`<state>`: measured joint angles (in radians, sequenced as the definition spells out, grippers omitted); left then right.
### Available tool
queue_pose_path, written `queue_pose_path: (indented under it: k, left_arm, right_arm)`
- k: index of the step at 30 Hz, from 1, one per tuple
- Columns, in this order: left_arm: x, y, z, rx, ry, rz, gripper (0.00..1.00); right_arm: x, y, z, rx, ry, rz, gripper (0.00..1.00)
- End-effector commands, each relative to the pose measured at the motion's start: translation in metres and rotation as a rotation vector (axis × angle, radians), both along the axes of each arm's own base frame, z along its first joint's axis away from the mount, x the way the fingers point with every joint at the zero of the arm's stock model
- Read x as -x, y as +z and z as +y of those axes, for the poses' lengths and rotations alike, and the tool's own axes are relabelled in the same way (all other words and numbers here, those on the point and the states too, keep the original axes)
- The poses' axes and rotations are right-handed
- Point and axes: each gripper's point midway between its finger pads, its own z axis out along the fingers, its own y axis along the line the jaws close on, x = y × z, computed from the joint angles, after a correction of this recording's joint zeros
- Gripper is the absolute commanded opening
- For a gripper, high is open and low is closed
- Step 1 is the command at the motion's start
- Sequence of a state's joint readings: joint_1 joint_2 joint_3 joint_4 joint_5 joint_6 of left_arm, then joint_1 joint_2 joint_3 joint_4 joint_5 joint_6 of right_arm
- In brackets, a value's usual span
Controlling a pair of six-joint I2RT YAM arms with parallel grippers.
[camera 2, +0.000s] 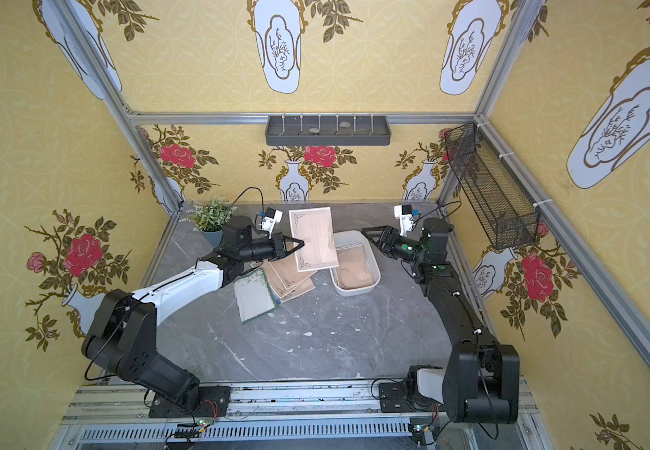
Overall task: Take out the stationery paper from the storage box
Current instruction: Place the stationery paper at the center of the board.
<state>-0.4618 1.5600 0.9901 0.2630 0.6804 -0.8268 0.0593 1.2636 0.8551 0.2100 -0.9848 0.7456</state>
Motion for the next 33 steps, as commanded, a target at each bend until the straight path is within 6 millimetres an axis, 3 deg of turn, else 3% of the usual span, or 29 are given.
queue_pose_path:
  k: [1, 6, 19, 26, 33]
  left_arm:
    - [0.006, -0.026, 0.022, -0.084, 0.054, 0.020, 0.00]
    - [0.010, -0.044, 0.059, -0.116, 0.155, 0.058, 0.00]
    - [0.032, -0.083, 0.119, -0.206, 0.330, 0.138, 0.00]
    - [0.035, -0.104, 0.136, -0.192, 0.373, 0.202, 0.00]
    - [0.030, -0.116, 0.139, -0.182, 0.384, 0.230, 0.00]
  right_arm:
    - [-0.001, 0.004, 0.001, 0.004, 0.008, -0.032, 0.58]
    - [-0.004, 0.002, 0.002, 0.008, 0.010, -0.027, 0.58]
    - [-0.017, -0.031, 0.003, 0.060, -0.007, 0.059, 0.59]
    - [-0.019, -0.040, 0.010, 0.101, -0.005, 0.075, 0.59]
    - [-0.020, -0.042, 0.022, 0.100, 0.024, 0.081, 0.60]
